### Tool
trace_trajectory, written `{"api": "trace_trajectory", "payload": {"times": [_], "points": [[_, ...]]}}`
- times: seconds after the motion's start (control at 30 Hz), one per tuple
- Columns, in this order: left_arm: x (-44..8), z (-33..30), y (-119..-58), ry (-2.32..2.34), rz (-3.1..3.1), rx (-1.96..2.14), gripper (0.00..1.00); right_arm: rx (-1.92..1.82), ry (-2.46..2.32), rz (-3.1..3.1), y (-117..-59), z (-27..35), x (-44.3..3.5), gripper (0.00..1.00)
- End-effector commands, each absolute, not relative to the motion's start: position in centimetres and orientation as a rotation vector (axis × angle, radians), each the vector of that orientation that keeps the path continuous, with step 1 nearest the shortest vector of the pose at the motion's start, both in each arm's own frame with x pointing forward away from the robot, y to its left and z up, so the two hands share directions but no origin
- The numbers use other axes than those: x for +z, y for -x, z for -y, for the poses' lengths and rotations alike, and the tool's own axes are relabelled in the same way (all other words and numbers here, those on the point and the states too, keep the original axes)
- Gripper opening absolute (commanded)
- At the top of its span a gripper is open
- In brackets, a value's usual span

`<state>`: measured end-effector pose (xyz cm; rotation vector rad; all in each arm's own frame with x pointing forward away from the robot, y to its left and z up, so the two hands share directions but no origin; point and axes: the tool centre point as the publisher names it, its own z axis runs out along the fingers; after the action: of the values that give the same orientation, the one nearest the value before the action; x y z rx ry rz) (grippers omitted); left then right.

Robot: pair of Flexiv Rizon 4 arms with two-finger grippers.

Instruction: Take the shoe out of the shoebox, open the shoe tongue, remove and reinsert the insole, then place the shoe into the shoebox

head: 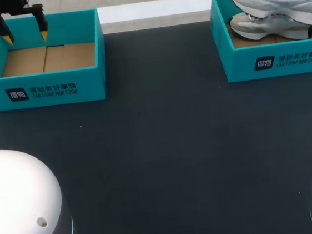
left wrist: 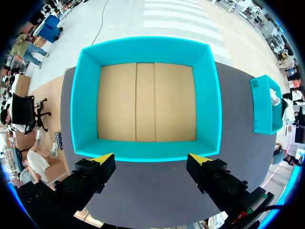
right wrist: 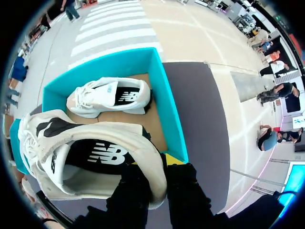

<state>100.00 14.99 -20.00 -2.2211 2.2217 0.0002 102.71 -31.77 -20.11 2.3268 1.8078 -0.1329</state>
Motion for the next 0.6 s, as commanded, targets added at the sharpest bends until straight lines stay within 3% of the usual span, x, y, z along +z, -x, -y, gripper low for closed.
{"api": "trace_trajectory", "payload": {"times": [0.03,0.6], "points": [[-20.0,-14.99,-100.0,2.221,-2.222,0.0,1.0,-0.182,-2.259,-1.81,-101.86,30.01,-16.21,0.0],[-20.0,-14.99,-100.0,2.221,-2.222,0.0,1.0,-0.149,-2.268,-1.766,-102.01,29.2,-15.86,0.0]]}}
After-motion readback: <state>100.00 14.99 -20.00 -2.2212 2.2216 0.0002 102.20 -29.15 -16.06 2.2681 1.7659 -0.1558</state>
